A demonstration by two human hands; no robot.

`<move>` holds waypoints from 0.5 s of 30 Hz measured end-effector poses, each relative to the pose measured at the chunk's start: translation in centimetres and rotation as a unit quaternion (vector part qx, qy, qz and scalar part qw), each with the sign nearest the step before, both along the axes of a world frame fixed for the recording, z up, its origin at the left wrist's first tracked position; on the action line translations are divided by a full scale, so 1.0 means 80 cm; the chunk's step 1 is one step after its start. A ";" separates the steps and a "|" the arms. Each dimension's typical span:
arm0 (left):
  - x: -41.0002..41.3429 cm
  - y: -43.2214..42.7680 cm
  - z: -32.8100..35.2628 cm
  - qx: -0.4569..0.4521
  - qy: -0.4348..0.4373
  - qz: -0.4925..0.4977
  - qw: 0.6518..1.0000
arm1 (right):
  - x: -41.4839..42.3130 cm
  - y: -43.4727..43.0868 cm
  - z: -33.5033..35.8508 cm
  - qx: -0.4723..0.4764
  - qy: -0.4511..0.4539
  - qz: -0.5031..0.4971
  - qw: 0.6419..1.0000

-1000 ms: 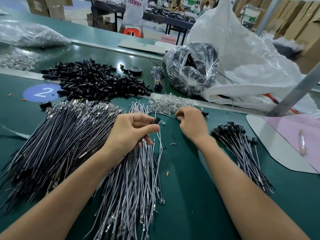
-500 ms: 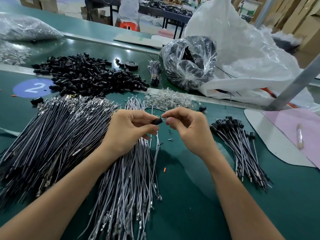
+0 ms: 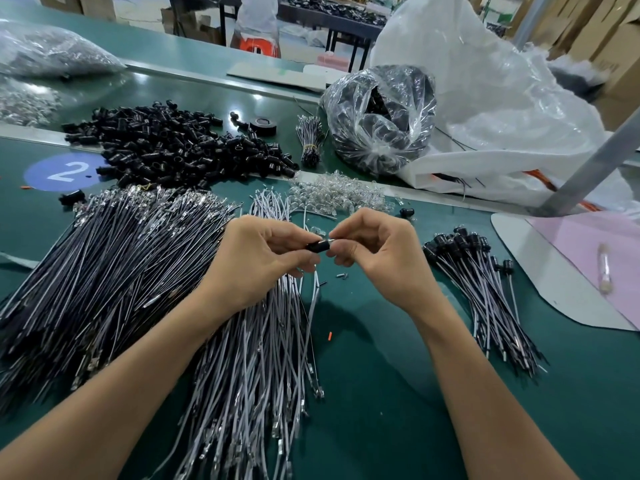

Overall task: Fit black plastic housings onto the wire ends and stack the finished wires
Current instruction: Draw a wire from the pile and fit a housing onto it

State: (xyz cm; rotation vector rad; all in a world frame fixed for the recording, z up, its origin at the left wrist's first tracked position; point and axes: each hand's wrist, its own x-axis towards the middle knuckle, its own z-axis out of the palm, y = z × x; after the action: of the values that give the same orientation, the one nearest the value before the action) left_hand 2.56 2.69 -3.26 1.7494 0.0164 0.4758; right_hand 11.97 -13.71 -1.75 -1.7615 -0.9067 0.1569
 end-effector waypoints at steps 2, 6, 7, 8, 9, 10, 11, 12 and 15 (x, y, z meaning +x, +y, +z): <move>0.000 0.000 0.001 -0.001 0.003 -0.009 1.000 | 0.002 -0.002 -0.001 0.007 0.009 0.015 1.000; -0.004 0.001 0.004 0.013 0.006 -0.035 0.999 | 0.002 -0.004 -0.002 0.017 0.015 0.045 0.999; -0.005 0.001 0.005 0.020 0.005 -0.043 0.999 | 0.001 -0.004 -0.002 0.018 0.021 0.052 0.998; -0.006 0.001 0.006 0.025 0.004 -0.051 0.998 | 0.001 -0.005 -0.002 0.020 0.028 0.059 0.998; -0.007 0.001 0.007 0.026 0.002 -0.057 0.998 | 0.000 -0.005 -0.002 0.022 0.035 0.065 0.997; -0.008 0.000 0.007 0.021 -0.001 -0.061 0.998 | -0.001 -0.005 -0.002 0.027 0.043 0.069 0.996; -0.008 0.000 0.007 0.012 -0.006 -0.063 0.998 | -0.002 -0.005 -0.002 0.035 0.050 0.072 0.996; -0.008 -0.001 0.007 0.001 -0.010 -0.063 0.998 | -0.003 -0.005 -0.001 0.044 0.054 0.075 0.995; -0.007 -0.002 0.006 -0.006 -0.014 -0.069 0.997 | -0.003 -0.006 0.001 0.052 0.067 0.086 0.993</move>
State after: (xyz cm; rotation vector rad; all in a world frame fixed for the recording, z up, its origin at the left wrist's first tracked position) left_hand 1.98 2.56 -2.77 1.7189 -0.1209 0.3971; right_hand 11.72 -14.20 -1.69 -1.5570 -0.9524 0.3299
